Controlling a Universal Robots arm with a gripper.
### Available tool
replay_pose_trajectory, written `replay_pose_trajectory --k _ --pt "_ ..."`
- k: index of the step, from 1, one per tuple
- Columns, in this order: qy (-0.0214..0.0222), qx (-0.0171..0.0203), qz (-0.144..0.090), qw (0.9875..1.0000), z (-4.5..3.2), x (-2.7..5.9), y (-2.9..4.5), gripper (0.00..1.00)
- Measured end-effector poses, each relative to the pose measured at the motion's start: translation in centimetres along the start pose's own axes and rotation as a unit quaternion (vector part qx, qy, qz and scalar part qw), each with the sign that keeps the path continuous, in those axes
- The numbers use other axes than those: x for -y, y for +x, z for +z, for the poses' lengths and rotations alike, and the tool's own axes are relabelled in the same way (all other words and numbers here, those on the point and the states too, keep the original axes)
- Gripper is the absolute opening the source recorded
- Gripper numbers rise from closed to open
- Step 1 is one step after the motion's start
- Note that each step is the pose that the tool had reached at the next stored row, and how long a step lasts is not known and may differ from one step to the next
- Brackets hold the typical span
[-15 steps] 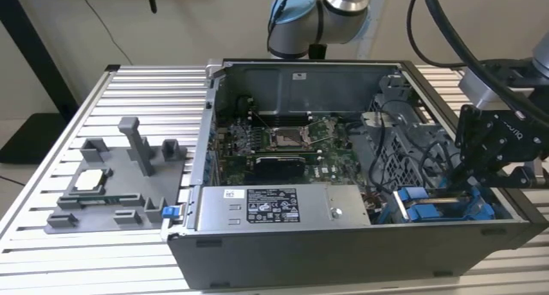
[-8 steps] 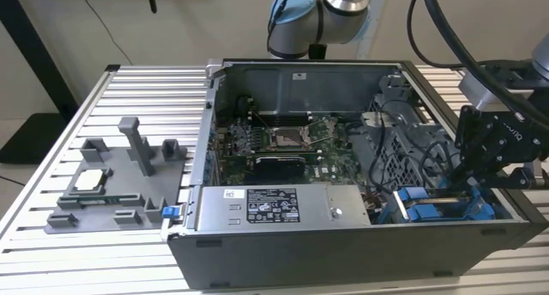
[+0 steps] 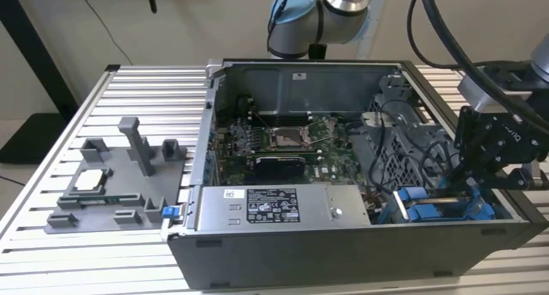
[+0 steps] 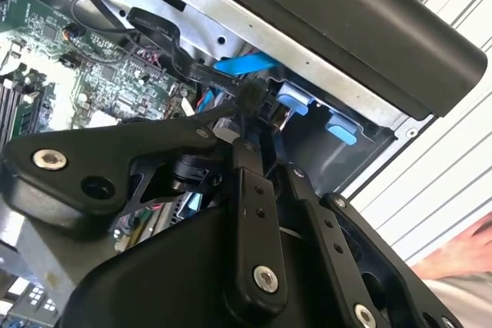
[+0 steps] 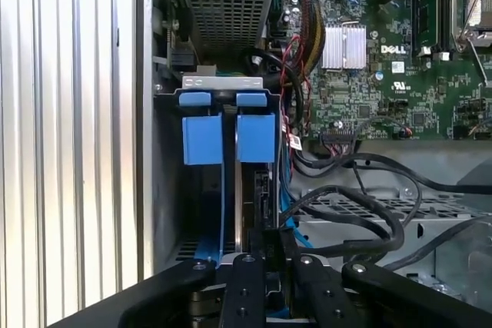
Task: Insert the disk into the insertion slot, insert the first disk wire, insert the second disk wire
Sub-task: 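Insert the first disk wire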
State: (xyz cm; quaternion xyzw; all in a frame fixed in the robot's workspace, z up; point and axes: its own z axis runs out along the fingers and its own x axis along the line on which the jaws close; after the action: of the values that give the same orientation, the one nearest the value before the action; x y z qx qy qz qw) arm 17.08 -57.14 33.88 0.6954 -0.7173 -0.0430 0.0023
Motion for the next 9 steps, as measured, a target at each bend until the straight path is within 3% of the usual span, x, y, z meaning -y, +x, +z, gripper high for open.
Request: replay_pose_trajectory --k 9 --pt "0.0002 0.0028 0.005 1.0 0.46 0.18 0.04 0.0"
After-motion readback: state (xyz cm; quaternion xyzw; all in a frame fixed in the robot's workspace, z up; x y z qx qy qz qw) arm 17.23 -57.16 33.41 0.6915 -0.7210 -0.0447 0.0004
